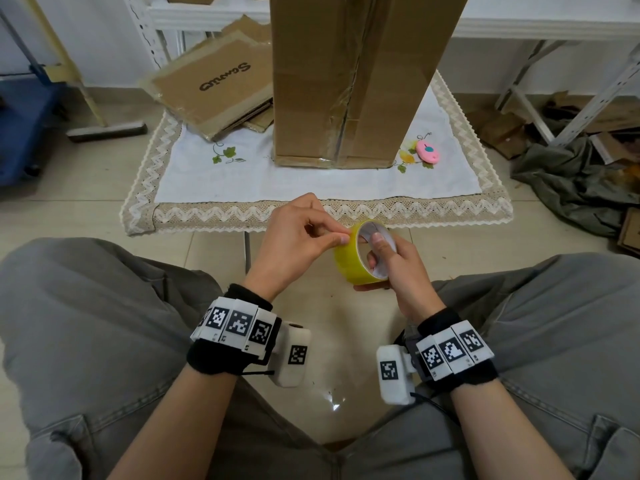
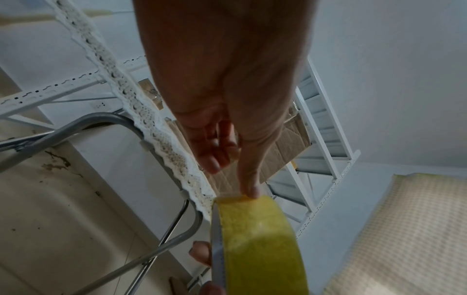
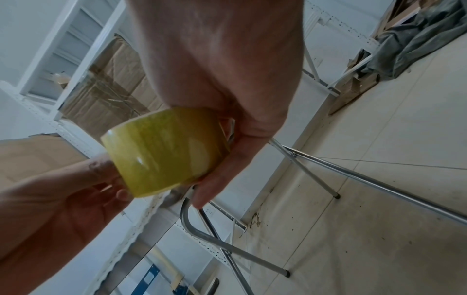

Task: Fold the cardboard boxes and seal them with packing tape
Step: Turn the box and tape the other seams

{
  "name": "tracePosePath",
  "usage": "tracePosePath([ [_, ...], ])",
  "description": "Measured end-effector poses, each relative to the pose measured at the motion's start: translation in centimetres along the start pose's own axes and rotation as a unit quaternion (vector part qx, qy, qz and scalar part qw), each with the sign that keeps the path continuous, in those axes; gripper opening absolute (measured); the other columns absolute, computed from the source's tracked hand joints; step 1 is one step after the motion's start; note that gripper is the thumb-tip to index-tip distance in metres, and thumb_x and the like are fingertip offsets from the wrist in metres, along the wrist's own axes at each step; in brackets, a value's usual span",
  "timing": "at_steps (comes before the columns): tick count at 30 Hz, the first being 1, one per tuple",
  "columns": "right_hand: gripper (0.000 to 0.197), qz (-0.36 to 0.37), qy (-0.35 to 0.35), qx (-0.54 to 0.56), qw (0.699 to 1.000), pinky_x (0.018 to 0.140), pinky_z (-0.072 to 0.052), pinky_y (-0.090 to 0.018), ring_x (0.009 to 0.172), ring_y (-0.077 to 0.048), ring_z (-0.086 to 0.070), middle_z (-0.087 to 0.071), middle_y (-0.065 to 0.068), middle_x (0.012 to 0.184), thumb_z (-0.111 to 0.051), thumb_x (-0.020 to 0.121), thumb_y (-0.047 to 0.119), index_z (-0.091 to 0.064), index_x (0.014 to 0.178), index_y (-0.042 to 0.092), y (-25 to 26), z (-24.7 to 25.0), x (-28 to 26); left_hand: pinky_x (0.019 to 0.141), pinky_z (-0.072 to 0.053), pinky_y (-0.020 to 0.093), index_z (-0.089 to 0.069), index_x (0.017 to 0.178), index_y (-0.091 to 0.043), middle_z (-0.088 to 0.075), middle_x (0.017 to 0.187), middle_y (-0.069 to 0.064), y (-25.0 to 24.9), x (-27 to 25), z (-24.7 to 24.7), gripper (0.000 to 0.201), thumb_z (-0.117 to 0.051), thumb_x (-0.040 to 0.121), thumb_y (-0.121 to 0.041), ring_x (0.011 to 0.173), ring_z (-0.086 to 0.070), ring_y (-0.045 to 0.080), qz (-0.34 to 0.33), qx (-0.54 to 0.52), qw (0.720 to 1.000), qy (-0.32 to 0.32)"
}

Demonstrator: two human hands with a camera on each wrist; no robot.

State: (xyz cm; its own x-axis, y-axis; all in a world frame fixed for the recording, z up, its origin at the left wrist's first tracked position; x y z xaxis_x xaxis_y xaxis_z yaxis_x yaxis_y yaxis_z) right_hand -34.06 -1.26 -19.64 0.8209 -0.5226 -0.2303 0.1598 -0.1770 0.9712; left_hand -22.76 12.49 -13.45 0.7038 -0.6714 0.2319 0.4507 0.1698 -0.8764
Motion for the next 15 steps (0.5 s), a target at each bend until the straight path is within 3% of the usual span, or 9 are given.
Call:
tracePosePath([
  [4, 0.023, -0.023, -0.017, 0.016, 0.999, 0.057, -0.061, -0.042, 0.075, -0.028, -0.056, -0.049, -0.011, 0.079, -0.049, 0.106, 0.029, -0.069, 0.099, 0.021, 0.1, 0.1, -0.1, 0.067, -0.048, 0.031, -0.079, 0.083, -0.016, -0.050, 0.078, -0.009, -0.1, -0.2, -0.3, 0.006, -0.082, 0.078, -0.013, 0.067, -0.049, 0.005, -0.004, -0.014, 1.000, 0.008],
  [7, 0.020, -0.056, -0.004, 0.034, 0.998, 0.057, -0.060, -0.038, 0.093, -0.031, -0.065, -0.060, -0.013, 0.107, -0.049, 0.106, 0.030, -0.065, 0.110, 0.020, 0.1, 0.3, -0.2, 0.066, -0.041, 0.022, -0.076, 0.083, -0.015, -0.046, 0.079, -0.007, -0.3, -0.2, -0.4, 0.006, -0.078, 0.082, -0.009, 0.069, -0.045, 0.006, -0.004, -0.045, 0.999, 0.016],
  [8, 0.023, -0.071, 0.009, 0.044, 0.996, 0.057, -0.060, -0.037, 0.092, -0.029, -0.067, -0.061, -0.013, 0.112, -0.049, 0.106, 0.030, -0.062, 0.118, 0.016, 0.0, 0.3, -0.1, 0.067, -0.039, 0.019, -0.076, 0.083, -0.014, -0.045, 0.078, -0.006, -0.3, -0.2, -0.3, 0.006, -0.077, 0.083, -0.008, 0.069, -0.044, 0.008, -0.003, -0.062, 0.998, 0.009],
  [9, 0.027, -0.092, 0.024, 0.054, 0.994, 0.055, -0.059, -0.035, 0.084, -0.026, -0.068, -0.062, -0.014, 0.109, -0.047, 0.106, 0.029, -0.059, 0.123, 0.011, -0.1, 0.4, -0.1, 0.068, -0.038, 0.018, -0.075, 0.084, -0.014, -0.046, 0.078, -0.004, -0.3, -0.2, -0.2, 0.007, -0.077, 0.084, -0.007, 0.071, -0.043, 0.009, 0.002, -0.086, 0.996, 0.000],
  [12, 0.029, -0.149, 0.070, 0.094, 0.982, 0.050, -0.058, -0.031, 0.051, -0.020, -0.063, -0.062, -0.013, 0.072, -0.042, 0.104, 0.020, -0.054, 0.121, 0.000, 0.0, 0.4, -0.2, 0.071, -0.042, 0.023, -0.074, 0.084, -0.015, -0.053, 0.078, 0.001, -0.1, -0.2, 0.2, 0.007, -0.073, 0.087, -0.008, 0.075, -0.043, 0.016, 0.042, -0.167, 0.984, -0.039],
  [15, 0.033, -0.148, 0.103, 0.143, 0.973, 0.056, -0.060, -0.032, 0.052, -0.022, -0.067, -0.067, -0.019, 0.070, -0.042, 0.103, 0.028, -0.050, 0.122, 0.002, 0.6, 0.4, -0.3, 0.066, -0.043, 0.020, -0.069, 0.087, -0.009, -0.060, 0.081, 0.003, 0.4, 0.0, 0.7, 0.007, -0.066, 0.093, -0.005, 0.071, -0.048, 0.012, 0.087, -0.217, 0.970, -0.069],
])
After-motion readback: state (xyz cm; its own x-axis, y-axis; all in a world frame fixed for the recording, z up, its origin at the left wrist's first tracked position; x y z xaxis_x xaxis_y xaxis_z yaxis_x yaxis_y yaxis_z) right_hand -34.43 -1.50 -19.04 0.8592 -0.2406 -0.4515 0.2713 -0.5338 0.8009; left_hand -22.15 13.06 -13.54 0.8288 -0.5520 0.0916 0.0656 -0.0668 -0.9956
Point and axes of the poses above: each hand's wrist, its own x-axis towards the middle knuckle, its own z-axis out of the back of the hand, y = z × x, the point moved 4 cm from there along x, towards the middle knuckle
